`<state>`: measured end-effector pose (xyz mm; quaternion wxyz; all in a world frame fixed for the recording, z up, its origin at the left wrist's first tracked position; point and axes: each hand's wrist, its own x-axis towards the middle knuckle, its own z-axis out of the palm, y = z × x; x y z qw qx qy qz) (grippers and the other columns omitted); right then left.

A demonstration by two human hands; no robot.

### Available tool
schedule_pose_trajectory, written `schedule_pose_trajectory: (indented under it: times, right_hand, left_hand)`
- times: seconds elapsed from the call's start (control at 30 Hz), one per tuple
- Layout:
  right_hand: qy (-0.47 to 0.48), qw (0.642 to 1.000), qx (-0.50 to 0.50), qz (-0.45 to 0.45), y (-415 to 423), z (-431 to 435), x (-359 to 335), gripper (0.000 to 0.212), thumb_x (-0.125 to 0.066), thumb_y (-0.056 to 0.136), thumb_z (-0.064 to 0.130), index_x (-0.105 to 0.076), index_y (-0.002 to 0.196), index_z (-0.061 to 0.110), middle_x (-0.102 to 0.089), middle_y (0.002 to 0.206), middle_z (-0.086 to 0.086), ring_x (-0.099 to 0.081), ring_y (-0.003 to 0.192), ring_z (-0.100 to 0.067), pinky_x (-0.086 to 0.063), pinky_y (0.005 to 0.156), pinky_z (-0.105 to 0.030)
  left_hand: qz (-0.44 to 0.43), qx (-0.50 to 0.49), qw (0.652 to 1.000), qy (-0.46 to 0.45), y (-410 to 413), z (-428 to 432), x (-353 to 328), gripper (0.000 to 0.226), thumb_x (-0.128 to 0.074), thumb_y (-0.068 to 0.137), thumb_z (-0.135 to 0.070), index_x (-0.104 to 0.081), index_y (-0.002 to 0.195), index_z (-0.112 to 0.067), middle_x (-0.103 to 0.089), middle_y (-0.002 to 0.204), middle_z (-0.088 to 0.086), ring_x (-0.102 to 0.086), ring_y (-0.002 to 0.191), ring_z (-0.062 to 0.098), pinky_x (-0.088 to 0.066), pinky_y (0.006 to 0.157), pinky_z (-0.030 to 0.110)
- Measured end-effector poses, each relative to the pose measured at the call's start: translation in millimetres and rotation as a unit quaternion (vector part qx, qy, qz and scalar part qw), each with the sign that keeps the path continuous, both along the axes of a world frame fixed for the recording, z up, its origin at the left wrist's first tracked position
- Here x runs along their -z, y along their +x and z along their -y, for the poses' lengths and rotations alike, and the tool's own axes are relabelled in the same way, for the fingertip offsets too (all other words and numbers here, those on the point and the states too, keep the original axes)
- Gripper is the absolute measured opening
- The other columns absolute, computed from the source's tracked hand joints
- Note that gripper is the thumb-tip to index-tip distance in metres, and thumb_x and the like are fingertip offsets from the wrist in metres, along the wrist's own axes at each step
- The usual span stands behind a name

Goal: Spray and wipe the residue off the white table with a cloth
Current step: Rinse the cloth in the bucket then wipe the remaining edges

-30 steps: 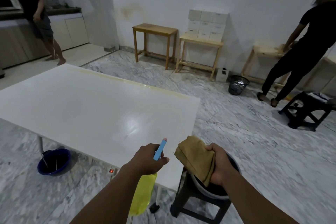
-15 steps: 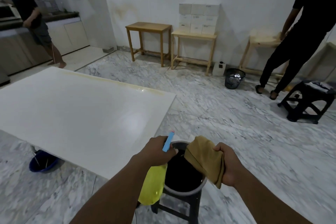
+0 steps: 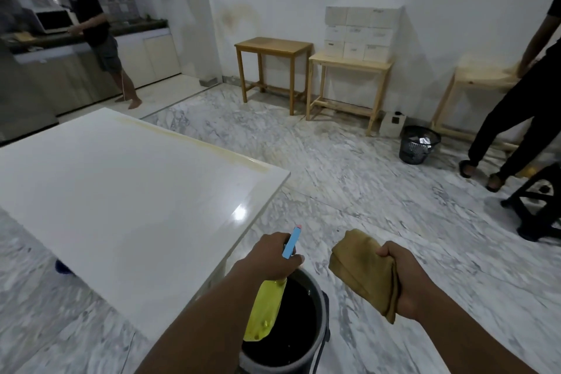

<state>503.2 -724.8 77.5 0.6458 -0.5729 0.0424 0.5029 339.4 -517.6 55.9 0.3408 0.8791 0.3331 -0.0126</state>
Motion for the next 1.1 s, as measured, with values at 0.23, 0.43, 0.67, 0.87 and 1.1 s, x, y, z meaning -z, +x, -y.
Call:
schedule_pose_trajectory:
  times: [0.23, 0.43, 0.67, 0.87, 1.1]
  right_hand:
    - [-0.024, 0.998, -0.058, 0.007, 119.4, -55.6, -3.7, 0.048, -0.048, 0.088, 0.026, -0.062, 0.125, 0.000, -0.068, 0.117, -0.029, -0.061, 0.115, -0.046, -0.042, 0.108, -0.058]
    - [-0.016, 0.996, -0.087, 0.006, 206.4, -86.4, -13.3, 0.047, -0.046, 0.087, 0.025, -0.062, 0.124, 0.001, -0.068, 0.117, -0.029, -0.060, 0.117, -0.047, -0.039, 0.110, -0.060]
    - [-0.039, 0.986, -0.158, 0.029, 307.5, -143.2, -4.0, 0.046, -0.044, 0.088, 0.025, -0.060, 0.123, -0.001, -0.070, 0.111, -0.031, -0.063, 0.109, -0.046, -0.045, 0.102, -0.056]
    - [-0.036, 0.974, -0.218, 0.052, 392.2, -203.2, -12.4, 0.048, -0.046, 0.087, 0.025, -0.061, 0.124, 0.000, -0.067, 0.117, -0.032, -0.060, 0.116, -0.049, -0.036, 0.108, -0.067]
    - [0.010, 0.960, -0.277, 0.034, 431.1, -267.3, -23.9, 0.042, -0.041, 0.093, 0.024, -0.061, 0.122, 0.001, -0.073, 0.104, -0.027, -0.067, 0.101, -0.042, -0.055, 0.086, -0.050]
  left_hand:
    - [0.024, -0.059, 0.998, 0.001, 105.1, -39.5, 10.9, 0.024, -0.068, 0.092, -0.040, -0.058, 0.092, -0.018, -0.062, 0.090, 0.001, -0.056, 0.079, 0.017, -0.043, 0.070, 0.026]
    - [0.025, -0.093, 0.995, -0.011, 173.9, -69.8, 7.1, 0.024, -0.068, 0.091, -0.039, -0.060, 0.095, -0.017, -0.066, 0.093, 0.004, -0.058, 0.080, 0.019, -0.046, 0.072, 0.030]
    - [0.035, -0.172, 0.984, -0.007, 239.1, -105.2, 5.2, 0.022, -0.068, 0.092, -0.039, -0.057, 0.093, -0.020, -0.062, 0.089, -0.001, -0.058, 0.079, 0.018, -0.044, 0.068, 0.026]
    - [0.007, -0.218, 0.976, 0.023, 288.9, -129.2, -5.0, 0.023, -0.067, 0.093, -0.041, -0.055, 0.094, -0.021, -0.063, 0.093, 0.000, -0.057, 0.084, 0.019, -0.042, 0.074, 0.028]
    - [0.010, -0.270, 0.963, 0.010, 315.1, -149.6, -7.7, 0.030, -0.067, 0.094, -0.043, -0.053, 0.085, -0.018, -0.055, 0.078, -0.003, -0.051, 0.070, 0.015, -0.037, 0.061, 0.026]
